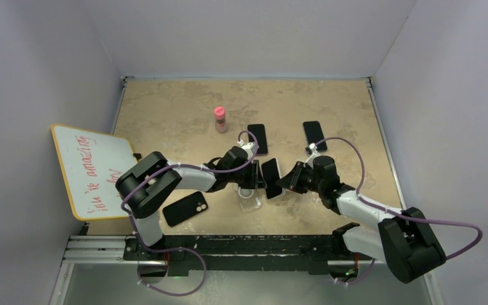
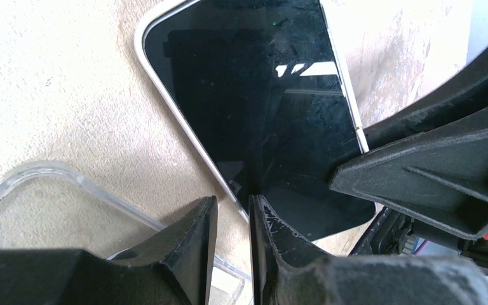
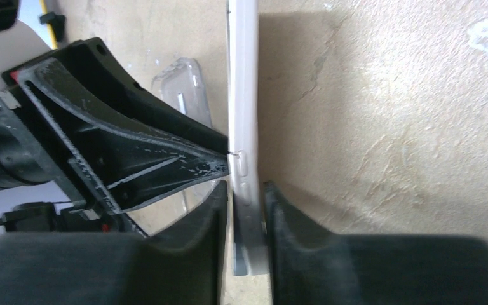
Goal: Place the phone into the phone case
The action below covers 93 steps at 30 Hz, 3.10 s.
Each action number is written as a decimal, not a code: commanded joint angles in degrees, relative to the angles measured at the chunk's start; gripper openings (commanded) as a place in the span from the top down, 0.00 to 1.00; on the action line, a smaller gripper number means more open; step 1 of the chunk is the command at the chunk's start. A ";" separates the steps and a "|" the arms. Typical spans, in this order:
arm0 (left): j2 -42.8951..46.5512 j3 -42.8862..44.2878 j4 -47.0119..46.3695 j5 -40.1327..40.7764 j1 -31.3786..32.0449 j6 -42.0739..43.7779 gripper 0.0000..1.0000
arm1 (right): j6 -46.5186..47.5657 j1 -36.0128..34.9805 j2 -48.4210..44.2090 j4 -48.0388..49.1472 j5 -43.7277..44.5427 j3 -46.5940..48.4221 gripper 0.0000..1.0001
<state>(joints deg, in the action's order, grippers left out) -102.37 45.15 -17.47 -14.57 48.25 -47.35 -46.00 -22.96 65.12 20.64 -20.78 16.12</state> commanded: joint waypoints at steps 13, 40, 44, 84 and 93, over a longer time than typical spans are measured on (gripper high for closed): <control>20.70 3.58 15.88 1.50 0.16 4.24 0.23 | -10.16 -0.51 -11.48 -4.35 -2.57 6.10 1.00; 35.93 -13.27 -15.65 -13.65 -2.11 -19.13 0.29 | -40.66 -0.55 -26.61 26.04 -6.71 -2.29 1.00; 34.96 -13.93 -19.46 -14.00 -2.11 -19.96 0.38 | -40.37 -0.55 -26.46 25.68 -7.39 -2.59 1.00; 41.38 -10.36 -0.03 -11.81 -9.09 -14.15 0.37 | -28.32 -1.18 -15.23 25.57 -22.29 5.29 1.00; 37.43 -12.94 -10.20 -13.69 -9.13 -18.53 0.40 | -30.08 -3.23 -11.45 30.68 -23.02 4.60 1.00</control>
<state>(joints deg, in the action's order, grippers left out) -63.13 32.67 -19.31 -25.85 39.33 -63.48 -75.37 -25.54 52.12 41.58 -41.45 18.02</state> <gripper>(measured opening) 0.619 0.060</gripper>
